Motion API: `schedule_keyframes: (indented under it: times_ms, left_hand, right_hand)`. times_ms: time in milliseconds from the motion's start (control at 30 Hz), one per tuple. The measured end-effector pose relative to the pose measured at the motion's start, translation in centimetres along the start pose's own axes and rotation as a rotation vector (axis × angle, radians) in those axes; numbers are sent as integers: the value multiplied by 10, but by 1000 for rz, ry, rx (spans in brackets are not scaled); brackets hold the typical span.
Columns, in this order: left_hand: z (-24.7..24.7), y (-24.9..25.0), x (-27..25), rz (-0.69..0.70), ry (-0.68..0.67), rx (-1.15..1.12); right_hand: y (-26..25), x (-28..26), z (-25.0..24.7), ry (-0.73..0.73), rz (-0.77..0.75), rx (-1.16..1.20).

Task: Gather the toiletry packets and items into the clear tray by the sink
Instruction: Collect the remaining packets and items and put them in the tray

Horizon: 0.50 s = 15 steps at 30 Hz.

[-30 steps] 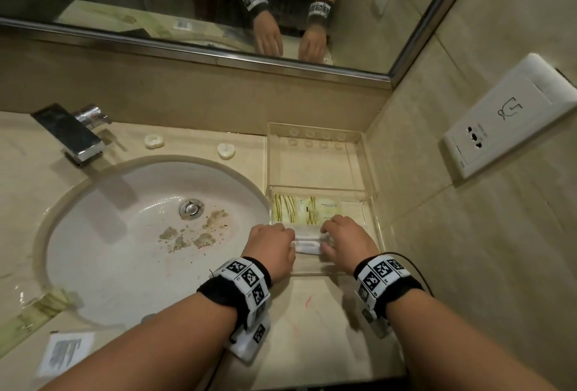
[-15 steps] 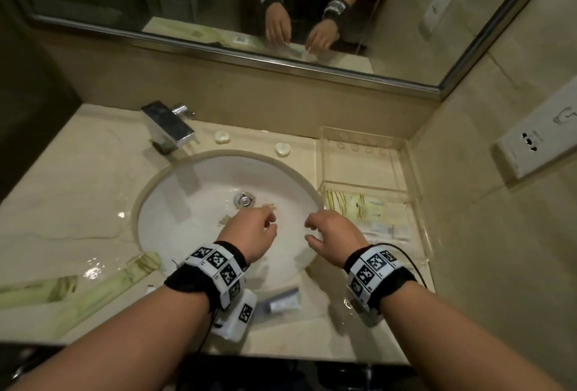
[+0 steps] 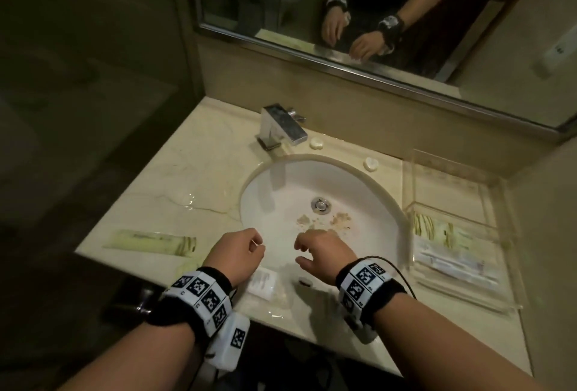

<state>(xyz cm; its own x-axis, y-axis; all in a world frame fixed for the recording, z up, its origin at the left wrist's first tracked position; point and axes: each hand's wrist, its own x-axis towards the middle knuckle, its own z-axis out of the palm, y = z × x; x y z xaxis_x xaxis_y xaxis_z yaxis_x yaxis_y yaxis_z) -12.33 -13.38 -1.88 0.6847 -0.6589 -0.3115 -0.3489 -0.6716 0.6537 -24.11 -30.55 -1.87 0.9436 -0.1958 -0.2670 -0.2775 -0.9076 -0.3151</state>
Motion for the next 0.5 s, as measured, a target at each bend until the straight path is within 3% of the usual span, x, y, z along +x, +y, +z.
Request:
schedule_keyframes:
  times_ms: [300, 500]
  left_hand:
    - [-65, -89, -34, -246, 126, -2]
    - [-92, -130, -54, -375, 167, -117]
  right_hand:
    - [-97, 87, 57, -39, -256, -105]
    - [-117, 112, 73, -81, -264, -284]
